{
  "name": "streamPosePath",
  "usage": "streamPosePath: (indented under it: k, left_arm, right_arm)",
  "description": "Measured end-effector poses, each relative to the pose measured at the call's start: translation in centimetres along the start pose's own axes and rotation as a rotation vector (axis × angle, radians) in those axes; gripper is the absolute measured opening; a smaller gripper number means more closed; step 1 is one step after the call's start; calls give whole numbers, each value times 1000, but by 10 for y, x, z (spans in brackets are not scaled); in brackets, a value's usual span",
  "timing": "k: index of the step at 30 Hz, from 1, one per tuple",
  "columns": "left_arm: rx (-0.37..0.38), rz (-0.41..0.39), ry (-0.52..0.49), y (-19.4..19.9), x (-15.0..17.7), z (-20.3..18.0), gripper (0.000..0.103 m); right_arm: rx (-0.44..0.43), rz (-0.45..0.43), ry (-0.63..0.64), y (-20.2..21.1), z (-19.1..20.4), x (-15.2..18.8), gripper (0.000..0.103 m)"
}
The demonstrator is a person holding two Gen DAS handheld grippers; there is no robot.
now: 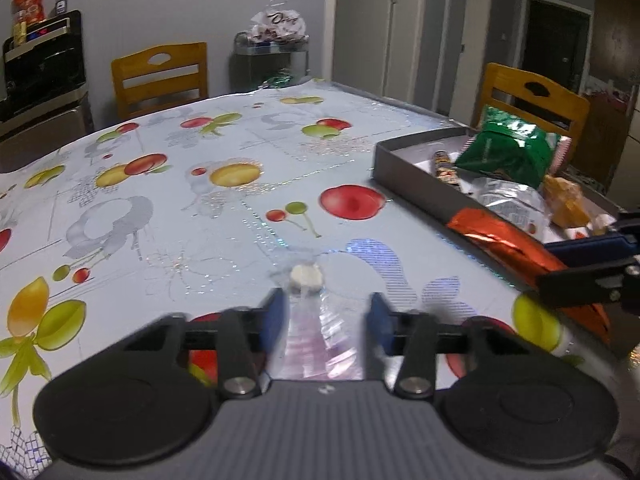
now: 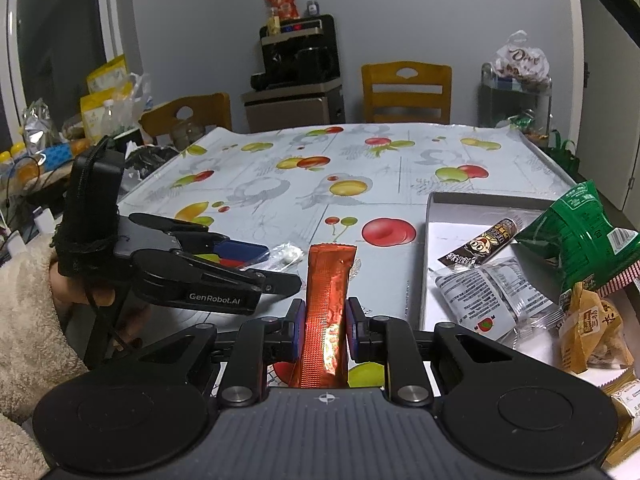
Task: Organize snacks
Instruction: 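Lift the candy stick and orange stick snack and carry them toward the tray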
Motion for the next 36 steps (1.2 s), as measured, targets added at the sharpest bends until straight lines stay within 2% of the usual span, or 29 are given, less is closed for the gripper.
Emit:
streamPosePath:
  k: [6, 7, 16, 26, 36]
  left_arm:
    - [-21, -6, -1, 3, 0, -1, 9]
    - [-33, -11, 4, 4, 0, 1, 3]
    - [-69, -63, 18, 22, -9, 7, 1]
    - [-85, -150, 22, 60, -28, 11, 0]
    - [-80, -160, 43, 79, -24, 15, 0]
  right_arm:
    - [-12, 3, 8, 0, 4, 1, 23]
    - [-13, 3, 9, 0, 5, 1, 23]
    - [-20, -2, 10, 2, 5, 1, 23]
    - [-44, -21, 19, 3, 10, -6, 23]
    - [-71, -23, 32, -1, 17, -12, 23]
Point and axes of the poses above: each gripper's, at about its wrist camera, not at the fingertips, and y roughly against the way its jaws point, z to its left, x to its underside, the point moved 5 cm from there along -y, roughly the way its jaws point, and after that the axes turned 8 degrees about -y, right-handed, at the moved point
